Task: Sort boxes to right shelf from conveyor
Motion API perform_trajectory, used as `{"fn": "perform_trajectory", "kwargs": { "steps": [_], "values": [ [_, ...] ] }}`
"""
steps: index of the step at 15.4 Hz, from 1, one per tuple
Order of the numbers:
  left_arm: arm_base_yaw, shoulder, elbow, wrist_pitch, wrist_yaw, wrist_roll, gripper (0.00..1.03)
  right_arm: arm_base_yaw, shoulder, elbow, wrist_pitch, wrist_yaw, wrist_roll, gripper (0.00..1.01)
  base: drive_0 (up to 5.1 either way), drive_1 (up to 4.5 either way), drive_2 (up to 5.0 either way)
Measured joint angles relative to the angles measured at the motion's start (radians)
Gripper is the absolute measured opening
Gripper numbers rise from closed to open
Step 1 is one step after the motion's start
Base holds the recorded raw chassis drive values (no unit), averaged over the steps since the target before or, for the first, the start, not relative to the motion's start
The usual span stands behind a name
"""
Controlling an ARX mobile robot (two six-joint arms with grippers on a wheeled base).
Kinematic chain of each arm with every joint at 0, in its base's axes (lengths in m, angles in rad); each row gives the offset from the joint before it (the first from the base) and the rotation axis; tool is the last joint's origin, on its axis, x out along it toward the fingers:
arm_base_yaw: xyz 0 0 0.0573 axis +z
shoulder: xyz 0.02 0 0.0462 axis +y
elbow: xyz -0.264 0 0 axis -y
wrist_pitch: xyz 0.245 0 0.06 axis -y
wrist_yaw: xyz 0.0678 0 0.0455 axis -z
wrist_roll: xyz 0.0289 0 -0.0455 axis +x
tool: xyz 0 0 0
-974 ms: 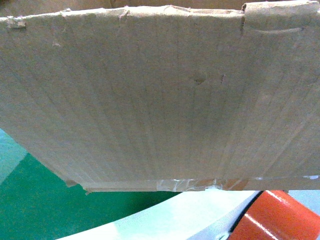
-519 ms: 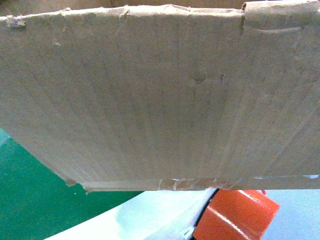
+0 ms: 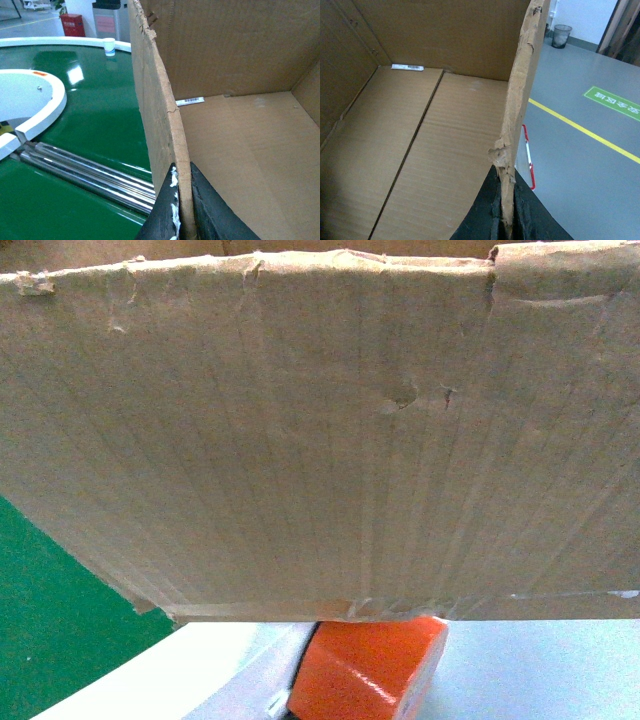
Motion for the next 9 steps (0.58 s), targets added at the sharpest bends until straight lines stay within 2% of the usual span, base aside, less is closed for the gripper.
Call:
{"fn": "perform_trajectory", "kwargs": {
  "steps": [6,9],
  "values": [
    [0.001,0.005,0.0,0.0,0.001,0.0,0.02,0.0,0.005,-0.001,0.002,0.0,0.0,0.02,-1.1,-5.44,3.2],
    [0.0,-0.007,0.0,0.006,-0.002,0.0,0.02,0.0,-0.01,-0.001,0.003,0.0,0.0,0.02,-1.0,-1.03,-1.0]
  ]
}}
